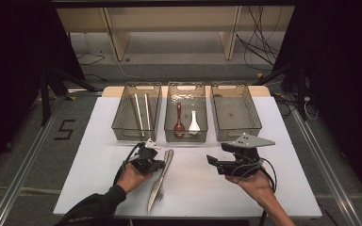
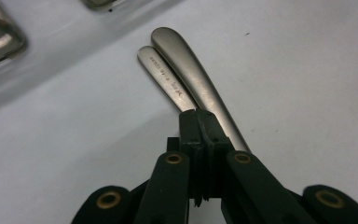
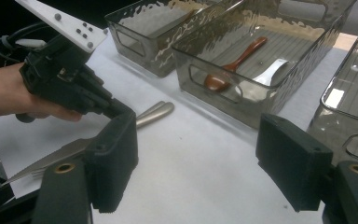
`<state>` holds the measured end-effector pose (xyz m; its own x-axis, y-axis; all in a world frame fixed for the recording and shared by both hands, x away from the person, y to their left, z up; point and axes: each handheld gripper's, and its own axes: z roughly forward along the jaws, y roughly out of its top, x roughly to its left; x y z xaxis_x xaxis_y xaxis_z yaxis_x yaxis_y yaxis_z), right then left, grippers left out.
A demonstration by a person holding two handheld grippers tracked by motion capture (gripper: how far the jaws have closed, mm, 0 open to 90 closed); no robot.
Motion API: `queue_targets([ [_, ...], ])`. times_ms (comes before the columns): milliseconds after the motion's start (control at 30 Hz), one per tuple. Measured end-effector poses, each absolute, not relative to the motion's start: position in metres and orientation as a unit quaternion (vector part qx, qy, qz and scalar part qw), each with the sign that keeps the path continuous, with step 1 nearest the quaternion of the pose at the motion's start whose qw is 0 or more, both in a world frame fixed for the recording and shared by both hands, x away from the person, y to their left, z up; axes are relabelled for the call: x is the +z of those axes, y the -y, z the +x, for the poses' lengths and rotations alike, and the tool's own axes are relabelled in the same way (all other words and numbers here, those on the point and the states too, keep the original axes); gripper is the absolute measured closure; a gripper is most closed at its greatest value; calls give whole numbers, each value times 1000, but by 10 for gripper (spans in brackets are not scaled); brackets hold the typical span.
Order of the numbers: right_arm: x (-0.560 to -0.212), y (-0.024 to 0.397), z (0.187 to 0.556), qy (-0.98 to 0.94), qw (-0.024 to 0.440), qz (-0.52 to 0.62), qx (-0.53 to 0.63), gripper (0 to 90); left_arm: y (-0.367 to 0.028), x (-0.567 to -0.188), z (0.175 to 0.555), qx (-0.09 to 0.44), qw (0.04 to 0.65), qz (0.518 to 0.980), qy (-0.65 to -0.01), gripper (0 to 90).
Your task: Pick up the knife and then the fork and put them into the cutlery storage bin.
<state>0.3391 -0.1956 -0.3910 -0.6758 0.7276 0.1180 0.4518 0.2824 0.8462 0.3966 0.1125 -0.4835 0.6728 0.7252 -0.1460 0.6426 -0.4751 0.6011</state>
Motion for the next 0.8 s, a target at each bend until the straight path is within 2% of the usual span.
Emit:
queue_targets([
  [800,-391,196,340,-788,146,375,466,303,-66,-482,385,35,329,890,-314,887],
])
